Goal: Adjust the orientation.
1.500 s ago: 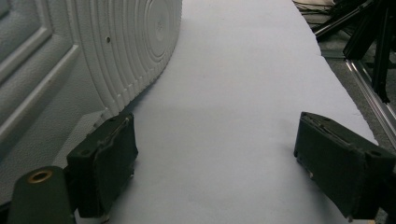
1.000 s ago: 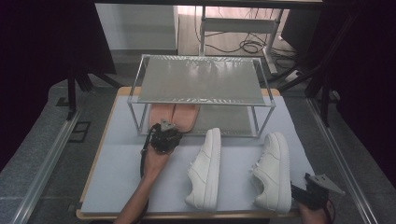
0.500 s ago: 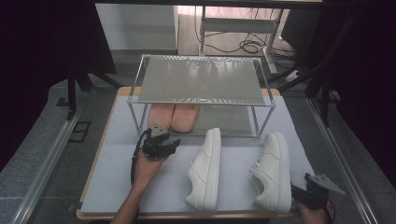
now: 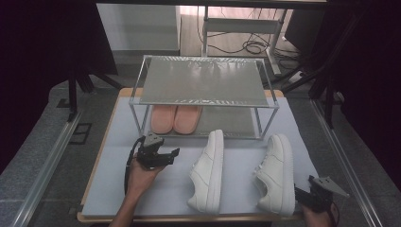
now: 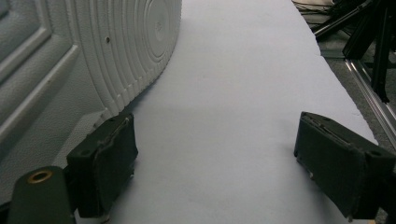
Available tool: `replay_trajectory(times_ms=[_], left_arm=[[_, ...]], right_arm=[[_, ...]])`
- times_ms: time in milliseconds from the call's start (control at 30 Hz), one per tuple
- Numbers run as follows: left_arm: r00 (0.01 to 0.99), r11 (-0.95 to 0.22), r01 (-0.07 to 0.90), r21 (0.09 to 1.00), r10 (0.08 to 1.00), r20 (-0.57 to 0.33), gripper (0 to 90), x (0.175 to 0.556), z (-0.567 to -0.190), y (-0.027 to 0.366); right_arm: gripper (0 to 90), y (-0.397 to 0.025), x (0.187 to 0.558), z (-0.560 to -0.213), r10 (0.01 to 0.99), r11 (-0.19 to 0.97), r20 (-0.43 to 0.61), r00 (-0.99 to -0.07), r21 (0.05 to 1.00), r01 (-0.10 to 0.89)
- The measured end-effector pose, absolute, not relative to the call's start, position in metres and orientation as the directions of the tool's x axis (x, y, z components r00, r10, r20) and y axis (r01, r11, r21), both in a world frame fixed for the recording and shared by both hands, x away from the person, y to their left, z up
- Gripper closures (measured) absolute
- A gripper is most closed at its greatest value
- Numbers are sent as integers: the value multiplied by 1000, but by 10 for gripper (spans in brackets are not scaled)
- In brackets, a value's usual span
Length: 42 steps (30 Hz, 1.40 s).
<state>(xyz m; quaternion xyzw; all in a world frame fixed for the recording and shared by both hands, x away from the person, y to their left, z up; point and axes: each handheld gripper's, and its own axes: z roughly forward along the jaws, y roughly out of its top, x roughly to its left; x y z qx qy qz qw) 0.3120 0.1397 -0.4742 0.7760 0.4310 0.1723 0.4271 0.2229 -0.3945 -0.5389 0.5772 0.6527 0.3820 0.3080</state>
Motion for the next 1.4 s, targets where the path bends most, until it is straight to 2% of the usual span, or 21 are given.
replay_trajectory(times_ms=[367, 900, 1233, 1400], left_arm=[[569, -274, 510, 816, 818, -81, 144, 290, -473, 154], [539, -314, 532, 786, 842, -28, 130, 269, -494, 170], [532, -380, 592, 711, 847, 9, 130, 270, -522, 167], [533, -375, 615, 694, 846, -15, 138, 274, -524, 168]], right_arm=[[131, -394, 223, -539, 989, 39, 41, -141, 855, 518], [132, -394, 223, -539, 989, 38, 41, -141, 855, 518], [133, -394, 224, -538, 989, 47, 36, -146, 850, 525], [136, -394, 224, -537, 988, 59, 29, -153, 842, 536]])
